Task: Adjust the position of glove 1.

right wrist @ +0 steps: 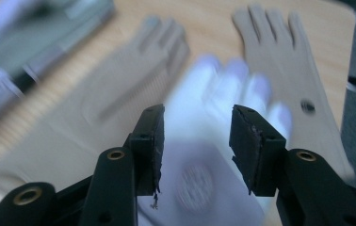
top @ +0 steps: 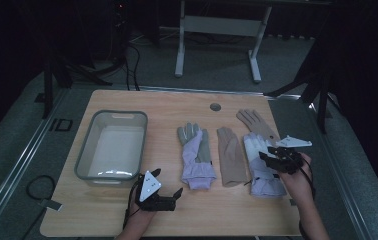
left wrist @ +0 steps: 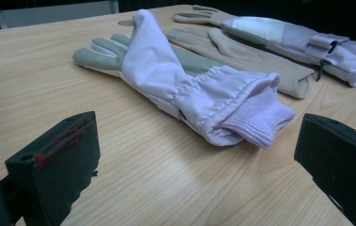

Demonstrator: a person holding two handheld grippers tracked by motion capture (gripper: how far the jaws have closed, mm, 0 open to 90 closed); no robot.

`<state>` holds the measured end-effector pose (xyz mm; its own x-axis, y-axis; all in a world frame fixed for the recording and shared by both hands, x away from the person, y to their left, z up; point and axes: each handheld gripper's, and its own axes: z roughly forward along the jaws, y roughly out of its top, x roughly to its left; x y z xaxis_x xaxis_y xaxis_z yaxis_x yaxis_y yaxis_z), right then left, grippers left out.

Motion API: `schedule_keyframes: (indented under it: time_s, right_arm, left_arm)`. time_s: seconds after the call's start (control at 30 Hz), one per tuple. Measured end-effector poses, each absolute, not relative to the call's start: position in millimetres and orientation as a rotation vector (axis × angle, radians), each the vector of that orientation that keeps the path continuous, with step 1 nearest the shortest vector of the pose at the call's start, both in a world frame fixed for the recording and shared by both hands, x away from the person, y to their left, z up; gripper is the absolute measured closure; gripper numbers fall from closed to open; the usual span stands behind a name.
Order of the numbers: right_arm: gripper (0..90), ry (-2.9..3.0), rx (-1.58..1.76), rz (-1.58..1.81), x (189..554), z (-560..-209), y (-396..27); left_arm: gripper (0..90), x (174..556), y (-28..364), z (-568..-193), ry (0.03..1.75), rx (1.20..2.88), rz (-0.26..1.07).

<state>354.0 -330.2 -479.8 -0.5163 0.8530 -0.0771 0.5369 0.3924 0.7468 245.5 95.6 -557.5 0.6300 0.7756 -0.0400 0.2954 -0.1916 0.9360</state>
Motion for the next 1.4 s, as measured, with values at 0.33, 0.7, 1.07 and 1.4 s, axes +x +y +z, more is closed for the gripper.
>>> schedule_keyframes:
  time_s: [0.33, 0.7, 1.07, 1.4]
  right_arm:
    - [48.1, 2.311, 1.232, 0.910, 354.2, -520.7, -355.0]
    - [59.2, 2.359, 1.229, 0.952, 356.2, -535.2, -355.5]
    - [75.7, 2.295, 1.286, 0.932, 348.6, -532.7, -347.4]
    - [79.8, 2.253, 1.329, 0.972, 339.0, -510.6, -348.4]
  left_arm:
    - [0.9, 246.1, 96.0, -557.4, 0.876, 1.766, 0.549]
    - [1.0, 246.0, 95.7, -557.4, 0.876, 1.767, 0.550]
    - [1.0, 246.6, 96.0, -557.4, 0.882, 1.768, 0.545]
    - [0.9, 246.3, 96.3, -557.4, 0.885, 1.763, 0.547]
